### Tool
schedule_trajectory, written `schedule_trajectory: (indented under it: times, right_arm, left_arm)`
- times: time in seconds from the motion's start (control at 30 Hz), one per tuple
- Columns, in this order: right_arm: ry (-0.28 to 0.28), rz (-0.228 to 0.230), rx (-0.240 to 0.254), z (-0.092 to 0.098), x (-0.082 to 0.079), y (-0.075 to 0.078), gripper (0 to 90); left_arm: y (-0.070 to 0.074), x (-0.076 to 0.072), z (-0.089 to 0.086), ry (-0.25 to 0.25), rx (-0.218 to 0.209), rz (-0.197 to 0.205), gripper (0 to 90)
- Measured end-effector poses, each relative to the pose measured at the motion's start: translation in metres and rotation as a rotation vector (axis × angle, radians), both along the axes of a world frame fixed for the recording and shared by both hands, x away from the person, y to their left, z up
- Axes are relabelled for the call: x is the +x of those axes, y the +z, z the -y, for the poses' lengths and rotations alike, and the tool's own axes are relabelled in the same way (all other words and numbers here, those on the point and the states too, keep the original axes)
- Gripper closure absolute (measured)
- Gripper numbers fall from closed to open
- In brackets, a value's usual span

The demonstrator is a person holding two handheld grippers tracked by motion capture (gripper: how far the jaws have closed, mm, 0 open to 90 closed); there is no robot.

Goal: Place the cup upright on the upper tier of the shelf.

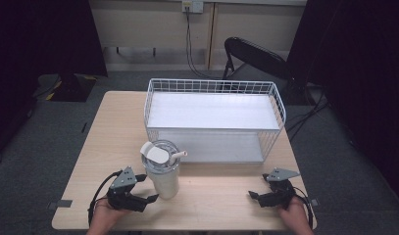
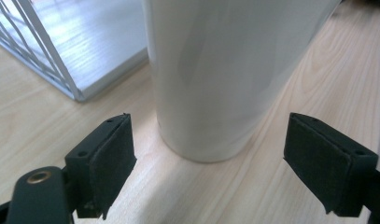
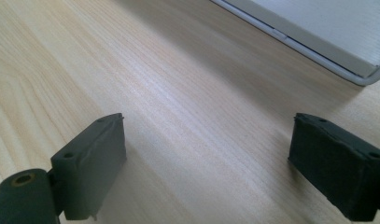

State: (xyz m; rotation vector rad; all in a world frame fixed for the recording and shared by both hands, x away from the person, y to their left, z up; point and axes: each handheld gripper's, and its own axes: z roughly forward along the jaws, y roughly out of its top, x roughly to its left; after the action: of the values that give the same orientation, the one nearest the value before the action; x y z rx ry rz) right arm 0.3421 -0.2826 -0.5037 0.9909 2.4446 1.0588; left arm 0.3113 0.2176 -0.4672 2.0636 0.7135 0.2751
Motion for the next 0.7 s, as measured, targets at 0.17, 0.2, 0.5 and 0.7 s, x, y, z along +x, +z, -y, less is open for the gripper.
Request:
schedule_trajectory:
  times: [0.17,0.2,0.5,0.7]
  right_arm:
    - [0.000,0.000,0.000,0.000,0.000,0.000,10.2]
    - [0.000,0.000,0.000,0.000,0.000,0.000,10.2]
    - [-0.001,0.001,0.000,0.000,0.000,0.000,10.2]
    - [0.000,0.001,0.000,0.000,0.000,0.000,10.2]
  left_arm:
    - [0.004,0.000,-0.001,0.002,-0.015,0.007,15.9]
    - [0.005,0.000,-0.001,0.004,-0.023,0.009,15.9]
    - [0.012,0.002,-0.002,0.014,-0.065,0.029,15.7]
    - [0.015,0.006,0.003,0.004,-0.094,0.042,15.7]
